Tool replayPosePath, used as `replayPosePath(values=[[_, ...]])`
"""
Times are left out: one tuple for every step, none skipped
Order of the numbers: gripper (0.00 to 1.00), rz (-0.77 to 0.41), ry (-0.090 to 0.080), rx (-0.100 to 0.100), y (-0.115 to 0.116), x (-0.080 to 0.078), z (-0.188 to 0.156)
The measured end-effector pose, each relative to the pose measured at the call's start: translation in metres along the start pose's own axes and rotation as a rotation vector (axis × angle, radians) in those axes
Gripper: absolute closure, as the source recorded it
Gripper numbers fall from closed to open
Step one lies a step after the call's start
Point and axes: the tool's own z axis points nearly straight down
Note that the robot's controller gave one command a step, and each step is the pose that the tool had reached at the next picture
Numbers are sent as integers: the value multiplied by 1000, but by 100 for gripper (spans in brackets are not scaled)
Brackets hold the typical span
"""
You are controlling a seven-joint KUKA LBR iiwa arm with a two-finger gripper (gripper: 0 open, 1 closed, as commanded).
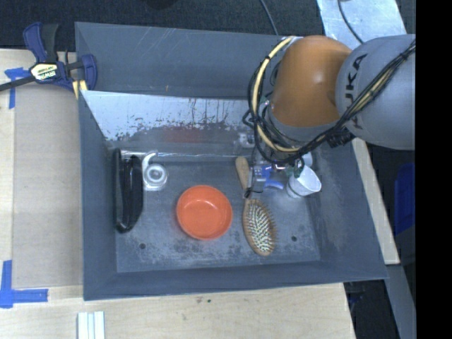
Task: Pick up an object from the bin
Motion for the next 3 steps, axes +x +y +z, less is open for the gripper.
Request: replayPosePath(values=[[0,0,0,0,0,0,0],[0,-65,-6,0,15,-22,11],[0,207,-4,-1,-11,-16,56]])
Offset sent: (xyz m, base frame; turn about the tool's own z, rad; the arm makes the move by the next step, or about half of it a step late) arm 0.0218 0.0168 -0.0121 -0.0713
